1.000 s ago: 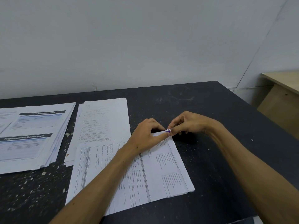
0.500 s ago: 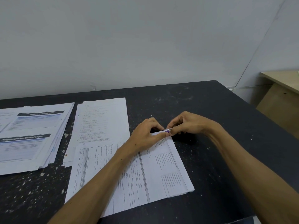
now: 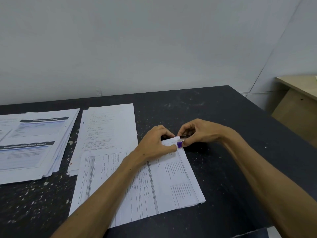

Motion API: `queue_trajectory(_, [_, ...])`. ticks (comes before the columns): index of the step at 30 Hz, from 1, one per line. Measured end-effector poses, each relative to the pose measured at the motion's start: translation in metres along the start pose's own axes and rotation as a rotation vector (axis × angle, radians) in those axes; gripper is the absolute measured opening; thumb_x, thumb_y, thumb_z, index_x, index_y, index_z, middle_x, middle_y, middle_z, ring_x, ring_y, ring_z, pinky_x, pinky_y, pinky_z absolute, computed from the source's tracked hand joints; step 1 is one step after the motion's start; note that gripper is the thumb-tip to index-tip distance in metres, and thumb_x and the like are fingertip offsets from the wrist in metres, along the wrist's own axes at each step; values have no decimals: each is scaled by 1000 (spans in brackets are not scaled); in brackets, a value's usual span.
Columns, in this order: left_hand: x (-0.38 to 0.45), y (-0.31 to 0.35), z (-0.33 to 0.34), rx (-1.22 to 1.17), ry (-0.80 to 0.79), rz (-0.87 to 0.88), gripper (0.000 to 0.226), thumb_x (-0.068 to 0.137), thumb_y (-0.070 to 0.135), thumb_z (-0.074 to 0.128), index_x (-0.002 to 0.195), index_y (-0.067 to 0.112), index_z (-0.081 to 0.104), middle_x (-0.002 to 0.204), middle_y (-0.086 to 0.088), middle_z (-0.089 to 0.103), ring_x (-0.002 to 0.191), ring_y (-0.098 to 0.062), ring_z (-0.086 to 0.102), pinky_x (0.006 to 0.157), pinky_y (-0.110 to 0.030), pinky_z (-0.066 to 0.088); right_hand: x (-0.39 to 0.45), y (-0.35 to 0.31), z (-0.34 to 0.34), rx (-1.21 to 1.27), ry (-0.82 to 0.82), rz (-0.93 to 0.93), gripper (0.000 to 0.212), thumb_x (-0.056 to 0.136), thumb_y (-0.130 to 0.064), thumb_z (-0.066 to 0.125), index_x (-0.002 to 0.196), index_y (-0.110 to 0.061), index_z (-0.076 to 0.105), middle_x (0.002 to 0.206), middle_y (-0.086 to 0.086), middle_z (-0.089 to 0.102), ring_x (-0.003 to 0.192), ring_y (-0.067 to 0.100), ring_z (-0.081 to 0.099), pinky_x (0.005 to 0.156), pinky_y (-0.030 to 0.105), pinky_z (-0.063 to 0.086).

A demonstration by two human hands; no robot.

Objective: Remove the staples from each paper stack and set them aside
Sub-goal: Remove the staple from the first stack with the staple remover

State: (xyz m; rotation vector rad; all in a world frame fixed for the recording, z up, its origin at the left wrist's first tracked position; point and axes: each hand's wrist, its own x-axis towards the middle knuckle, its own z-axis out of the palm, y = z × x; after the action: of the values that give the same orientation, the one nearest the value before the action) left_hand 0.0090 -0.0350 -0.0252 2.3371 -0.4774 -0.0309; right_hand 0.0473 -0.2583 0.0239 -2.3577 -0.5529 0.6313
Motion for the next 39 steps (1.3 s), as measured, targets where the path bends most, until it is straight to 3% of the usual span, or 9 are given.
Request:
queue_trajectory(5, [-3,-1,-1,-6,49,18,33,90,36,78,121,25,75,109,15,58,94,-7,59,80,-13,48,-2,1,3,29,29,9,44,70,-52,80,107,-30,73,108,-10,73,104,10,67,91,23,47])
queue_trajectory(11, [-3,-2,1,-22,60,10,33,93,34,76,124,24,75,115,10,61,99,-12,62,83,-16,50,-7,5,2,73,96,47,24,88,-29,80,109,-24,71,109,-2,72,102,16,66,84,24,48])
queue_trajectory(16, [-3,-2,4,-86,65,-1,18,93,34,75,110,28,77,109,14,62,98,-9,63,83,-17,49,-11,15,11,271,353,97,15,97,-28,67,107,-16,70,90,3,75,77,14,66,70,28,54])
queue_trajectory(20, [-3,-2,4,-155,32,-8,13,94,31,75,107,31,74,105,17,67,94,-6,67,77,-14,48,-13,20,21,423,499,75,20,101,-28,59,107,-11,68,90,3,78,68,11,63,65,30,52])
queue_trajectory(27, [-3,0,3,-185,19,2,8,96,30,73,103,32,72,98,18,69,87,-7,69,66,-8,46,-10,26,38,402,685,33,21,102,-37,59,105,-19,69,82,-1,77,60,7,61,62,26,49])
queue_trajectory(33, [-5,-4,2,-235,67,53,6,93,29,77,97,31,73,94,17,72,87,-5,70,70,-12,53,-6,30,44,320,764,29,34,100,-45,62,123,-21,67,78,-8,76,57,5,63,63,23,54])
queue_trajectory(39, [-7,-6,2,-182,54,99,13,89,22,80,91,33,74,95,20,72,95,3,65,79,-9,53,-6,34,45,290,836,35,48,95,-42,70,136,-18,62,85,-4,76,56,6,64,62,23,54])
